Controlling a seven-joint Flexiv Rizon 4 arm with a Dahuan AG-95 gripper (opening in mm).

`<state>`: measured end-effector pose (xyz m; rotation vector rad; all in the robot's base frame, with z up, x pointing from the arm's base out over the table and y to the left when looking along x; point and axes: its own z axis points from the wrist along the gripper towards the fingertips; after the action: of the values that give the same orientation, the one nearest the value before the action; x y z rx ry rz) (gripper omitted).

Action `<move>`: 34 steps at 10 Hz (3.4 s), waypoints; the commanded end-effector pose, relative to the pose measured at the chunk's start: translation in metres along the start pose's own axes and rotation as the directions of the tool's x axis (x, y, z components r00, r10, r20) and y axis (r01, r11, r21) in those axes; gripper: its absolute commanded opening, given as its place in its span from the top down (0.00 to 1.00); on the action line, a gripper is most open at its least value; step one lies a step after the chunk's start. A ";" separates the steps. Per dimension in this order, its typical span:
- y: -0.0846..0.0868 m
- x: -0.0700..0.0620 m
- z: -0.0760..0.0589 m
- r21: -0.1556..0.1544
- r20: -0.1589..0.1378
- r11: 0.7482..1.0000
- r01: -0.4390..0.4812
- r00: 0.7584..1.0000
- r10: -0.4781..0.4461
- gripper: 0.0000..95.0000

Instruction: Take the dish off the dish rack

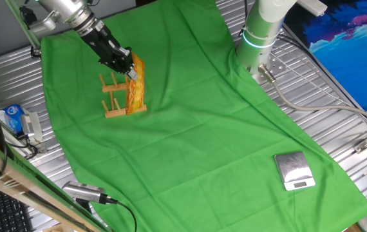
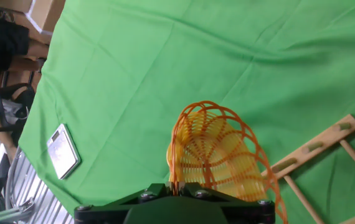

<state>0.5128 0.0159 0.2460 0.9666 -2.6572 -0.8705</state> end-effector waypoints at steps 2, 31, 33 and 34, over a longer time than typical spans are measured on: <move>-0.001 -0.001 -0.001 -0.007 -0.008 1.000 0.024 1.000 -0.024 1.00; 0.070 -0.085 0.062 0.052 0.037 0.998 0.040 0.998 -0.042 1.00; 0.070 -0.085 0.062 0.060 0.026 0.995 0.075 0.997 -0.077 1.00; 0.070 -0.085 0.062 0.059 0.021 0.994 0.093 0.995 -0.095 1.00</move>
<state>0.5197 0.1420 0.2382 1.0974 -2.6948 -0.8328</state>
